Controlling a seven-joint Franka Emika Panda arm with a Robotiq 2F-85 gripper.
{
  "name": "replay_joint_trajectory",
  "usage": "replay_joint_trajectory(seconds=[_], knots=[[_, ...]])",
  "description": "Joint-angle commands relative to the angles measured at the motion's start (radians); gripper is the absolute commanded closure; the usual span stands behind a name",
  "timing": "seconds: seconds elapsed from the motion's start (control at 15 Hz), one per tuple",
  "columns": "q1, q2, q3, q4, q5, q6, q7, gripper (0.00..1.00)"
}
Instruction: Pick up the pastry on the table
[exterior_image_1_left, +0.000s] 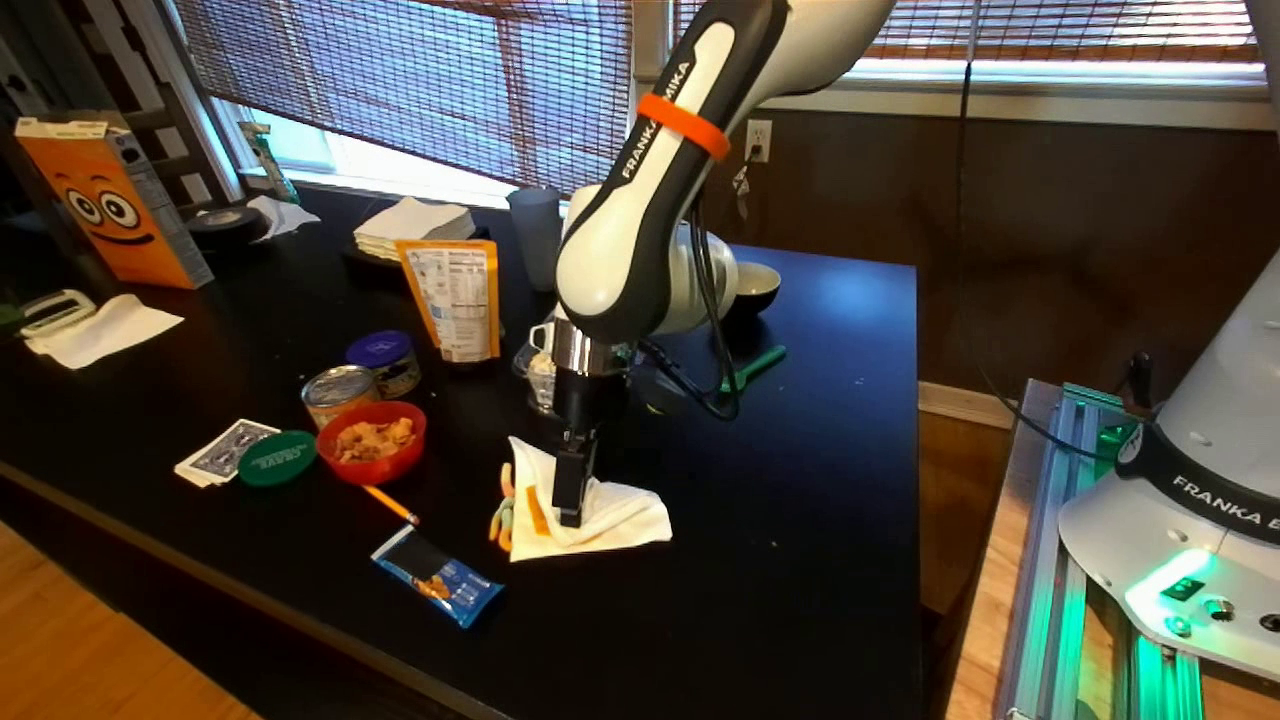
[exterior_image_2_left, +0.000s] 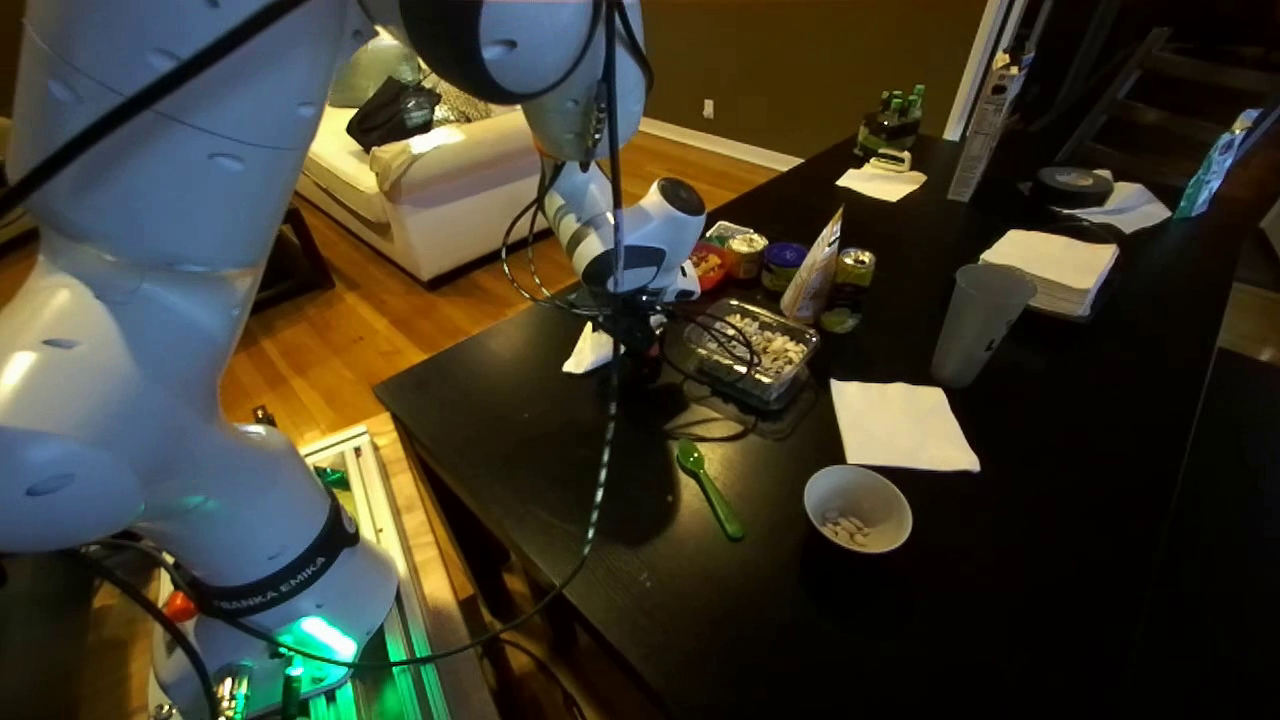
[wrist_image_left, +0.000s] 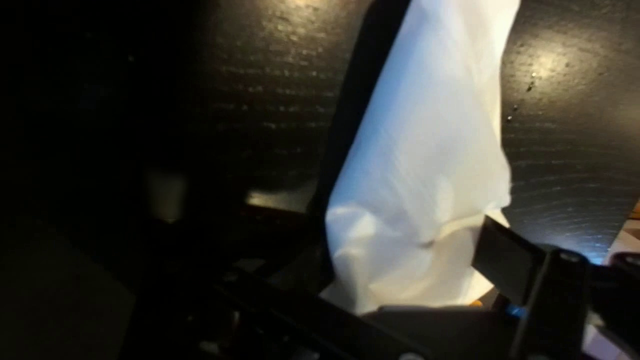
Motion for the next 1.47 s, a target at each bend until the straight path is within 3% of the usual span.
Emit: replay_joint_trajectory(seconds=[0.0,0.47,0.93,1.4], knots=[[-0.074,0.084,0.068,0.032,0.038,0.012,-0.059,0.55],[-0.190,0.087,0.171,0.002,0.032,0.015,-0.064,0.99],[-0.319,0.040,0.262,-0.064,0.046,0.002,-0.064,1.00],[-0.616,0.038,0.529,-0.151,0.095,-0.004,-0.063,1.00]])
